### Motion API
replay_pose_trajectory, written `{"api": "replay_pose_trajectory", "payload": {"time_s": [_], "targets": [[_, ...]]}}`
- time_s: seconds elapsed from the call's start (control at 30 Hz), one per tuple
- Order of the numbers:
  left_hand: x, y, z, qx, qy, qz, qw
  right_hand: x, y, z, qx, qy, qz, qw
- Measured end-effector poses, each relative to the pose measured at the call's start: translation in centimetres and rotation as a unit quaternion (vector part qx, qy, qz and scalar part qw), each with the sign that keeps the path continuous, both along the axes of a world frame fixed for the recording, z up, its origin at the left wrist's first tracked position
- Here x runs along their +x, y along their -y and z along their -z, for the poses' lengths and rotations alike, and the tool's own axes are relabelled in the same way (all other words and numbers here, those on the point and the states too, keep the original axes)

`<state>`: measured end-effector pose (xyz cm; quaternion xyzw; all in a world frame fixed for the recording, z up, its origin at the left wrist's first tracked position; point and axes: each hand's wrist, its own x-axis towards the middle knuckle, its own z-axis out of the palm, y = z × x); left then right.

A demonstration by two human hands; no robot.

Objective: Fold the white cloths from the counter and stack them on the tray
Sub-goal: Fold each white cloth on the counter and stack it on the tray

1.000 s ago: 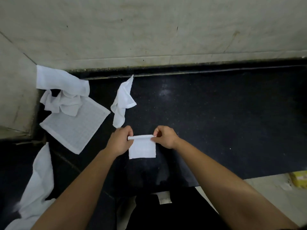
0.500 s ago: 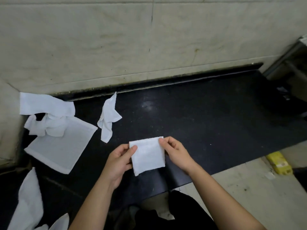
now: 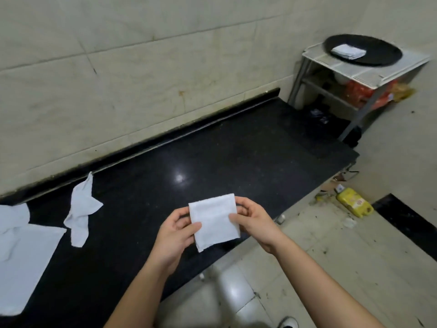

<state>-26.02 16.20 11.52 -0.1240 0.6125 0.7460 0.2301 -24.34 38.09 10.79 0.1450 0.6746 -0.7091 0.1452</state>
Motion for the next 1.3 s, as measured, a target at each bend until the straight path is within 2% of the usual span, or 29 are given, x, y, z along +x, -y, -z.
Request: {"api": "replay_pose_trajectory", "payload": {"time_s": [0.23,0.57,0.8,0.9,1.17,1.3], "targets": [[0.8,-17.2,-5.0,-0.041,-0.105,0.03,0.993,2.8,-17.8,-3.0,-0.04,-0.091,0.044,0.994],[-0.5,-39.8,-8.6,0.0,-0.147,0.062,0.987,3.4,-39.6,-6.8,-0.042,-0.155,0.139,0.977],[-7.0,-49.6,-8.6,0.005,-0.175,0.068,0.982,-2.8,-48.5,-7.2,-0.021,-0.179,0.18,0.967],[-12.4,-54.8,-8.3,0.024,-0.185,0.074,0.98,-7.5,-53.5,-7.8,0.001,-0.182,0.199,0.963],[-26.1,-66.9,-11.6,0.033,-0.209,0.108,0.971,-19.5,-65.5,-12.6,0.075,-0.189,0.225,0.953],[-30.6,-72.0,-13.1,0.042,-0.203,0.103,0.973,-23.8,-70.0,-14.7,0.061,-0.184,0.231,0.953]]}}
